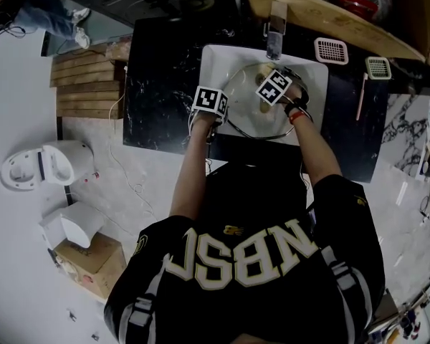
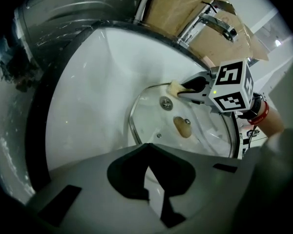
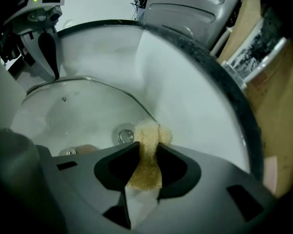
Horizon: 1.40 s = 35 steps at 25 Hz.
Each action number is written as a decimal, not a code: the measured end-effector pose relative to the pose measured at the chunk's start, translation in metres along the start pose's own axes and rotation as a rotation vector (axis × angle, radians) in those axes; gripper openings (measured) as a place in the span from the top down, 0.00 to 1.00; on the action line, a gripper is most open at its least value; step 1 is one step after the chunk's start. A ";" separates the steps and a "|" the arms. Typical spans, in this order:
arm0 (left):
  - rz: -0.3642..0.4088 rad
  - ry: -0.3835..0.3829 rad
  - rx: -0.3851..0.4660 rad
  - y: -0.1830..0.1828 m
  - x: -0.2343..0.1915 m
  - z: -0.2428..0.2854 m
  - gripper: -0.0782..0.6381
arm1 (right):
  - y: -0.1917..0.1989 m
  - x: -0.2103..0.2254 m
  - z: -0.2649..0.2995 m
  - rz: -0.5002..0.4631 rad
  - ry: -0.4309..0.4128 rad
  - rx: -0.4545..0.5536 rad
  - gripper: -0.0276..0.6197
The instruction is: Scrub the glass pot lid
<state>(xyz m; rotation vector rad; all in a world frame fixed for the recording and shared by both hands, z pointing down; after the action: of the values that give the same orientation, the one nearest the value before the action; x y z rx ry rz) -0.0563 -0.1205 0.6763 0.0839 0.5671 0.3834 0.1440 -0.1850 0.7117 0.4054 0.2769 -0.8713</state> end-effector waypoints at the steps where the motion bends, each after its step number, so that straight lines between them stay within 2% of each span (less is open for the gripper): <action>1: -0.001 0.001 0.003 0.000 0.000 0.000 0.87 | 0.006 0.003 -0.003 -0.014 0.005 -0.020 0.78; 5: 0.008 0.001 0.009 0.000 0.001 0.001 0.87 | 0.028 0.011 -0.015 -0.048 0.004 -0.086 0.78; 16: 0.026 0.014 0.011 0.002 0.002 0.003 0.87 | 0.065 0.004 -0.050 -0.076 -0.137 -0.184 0.78; 23: 0.040 0.013 0.008 0.001 0.003 0.004 0.87 | 0.076 -0.024 -0.086 -0.175 -0.329 -0.259 0.77; 28: 0.054 0.016 0.001 0.002 0.004 0.006 0.87 | 0.076 -0.043 -0.107 -0.211 -0.388 -0.262 0.78; 31: 0.054 0.016 0.002 0.001 0.004 0.006 0.87 | 0.066 -0.066 -0.118 -0.205 -0.495 -0.219 0.78; 35: 0.059 0.013 0.006 0.001 0.004 0.006 0.87 | 0.051 -0.092 -0.130 -0.119 -0.622 -0.124 0.78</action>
<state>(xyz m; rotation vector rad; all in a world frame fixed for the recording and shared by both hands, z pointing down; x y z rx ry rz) -0.0505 -0.1175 0.6793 0.1039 0.5799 0.4405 0.1180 -0.0342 0.6438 -0.0098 -0.2218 -1.0473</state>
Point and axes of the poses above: the fingertips, and each gripper's own axes: z forward along the fingers, x to its right, y out of its underside, the point moved 5 cm from there along -z, backward along the fingers, and after that the axes turned 8 degrees about y, right-handed, at the moved point
